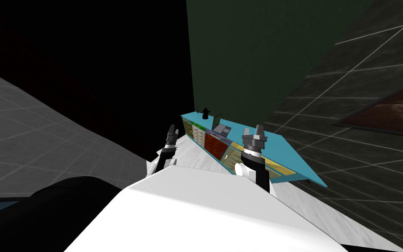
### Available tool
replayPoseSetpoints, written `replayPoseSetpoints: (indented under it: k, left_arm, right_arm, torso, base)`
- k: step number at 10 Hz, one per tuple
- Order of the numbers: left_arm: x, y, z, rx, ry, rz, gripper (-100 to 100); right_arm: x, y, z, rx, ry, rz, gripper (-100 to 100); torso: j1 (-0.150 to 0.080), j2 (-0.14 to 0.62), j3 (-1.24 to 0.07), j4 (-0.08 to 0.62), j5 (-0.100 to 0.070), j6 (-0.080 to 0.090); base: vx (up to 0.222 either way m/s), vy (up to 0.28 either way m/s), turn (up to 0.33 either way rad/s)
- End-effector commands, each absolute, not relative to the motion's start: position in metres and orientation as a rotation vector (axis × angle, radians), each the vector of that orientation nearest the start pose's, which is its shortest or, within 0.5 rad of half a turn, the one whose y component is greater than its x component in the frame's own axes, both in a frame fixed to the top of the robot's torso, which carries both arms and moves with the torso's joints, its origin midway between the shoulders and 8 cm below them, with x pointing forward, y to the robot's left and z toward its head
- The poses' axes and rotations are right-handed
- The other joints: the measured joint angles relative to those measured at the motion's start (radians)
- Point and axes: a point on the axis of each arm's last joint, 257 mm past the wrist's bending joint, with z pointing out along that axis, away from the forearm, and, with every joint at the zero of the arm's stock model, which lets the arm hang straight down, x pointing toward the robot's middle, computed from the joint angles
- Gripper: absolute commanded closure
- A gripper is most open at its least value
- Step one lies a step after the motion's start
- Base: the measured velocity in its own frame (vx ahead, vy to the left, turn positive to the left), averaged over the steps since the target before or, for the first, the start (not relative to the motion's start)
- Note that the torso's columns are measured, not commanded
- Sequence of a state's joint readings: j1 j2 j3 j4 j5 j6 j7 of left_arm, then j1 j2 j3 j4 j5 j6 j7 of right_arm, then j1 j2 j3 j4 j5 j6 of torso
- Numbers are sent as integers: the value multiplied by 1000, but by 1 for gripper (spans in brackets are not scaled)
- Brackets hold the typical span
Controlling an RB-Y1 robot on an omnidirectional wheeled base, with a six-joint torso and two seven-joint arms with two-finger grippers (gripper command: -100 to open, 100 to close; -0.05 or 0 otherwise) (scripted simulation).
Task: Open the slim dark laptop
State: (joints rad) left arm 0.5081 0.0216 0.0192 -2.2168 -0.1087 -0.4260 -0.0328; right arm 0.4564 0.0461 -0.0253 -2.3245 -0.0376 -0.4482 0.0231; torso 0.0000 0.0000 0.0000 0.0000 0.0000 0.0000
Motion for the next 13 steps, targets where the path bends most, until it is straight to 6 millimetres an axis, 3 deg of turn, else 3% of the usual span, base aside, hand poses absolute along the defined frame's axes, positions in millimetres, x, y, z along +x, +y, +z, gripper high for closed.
replayPoseSetpoints:
  k: [1, 9, 10, 13]
  left_arm:
    - [367, 280, -23, -673, 798, -1144, 0]
    - [367, 280, -23, -672, 798, -1144, 0]
    - [367, 280, -23, -672, 798, -1144, 0]
    - [367, 280, -23, -673, 799, -1144, 0]
  right_arm:
    - [343, -291, 49, 677, 531, 1302, 0]
    - [343, -291, 49, 676, 531, 1302, 0]
    - [343, -291, 45, 651, 582, 1277, -100]
    - [342, -301, 30, 616, 705, 1174, -100]
  torso:
    - [0, 40, -82, 41, 0, 0]
    - [0, 618, -1234, 617, 0, 0]
    - [0, 691, -1382, 691, 0, 0]
    - [2, 734, -1477, 736, 1, 0]
  base:
    - [0, 0, 0]
    - [0, 0, 0]
    - [28, 17, -2]
    - [87, 64, -8]
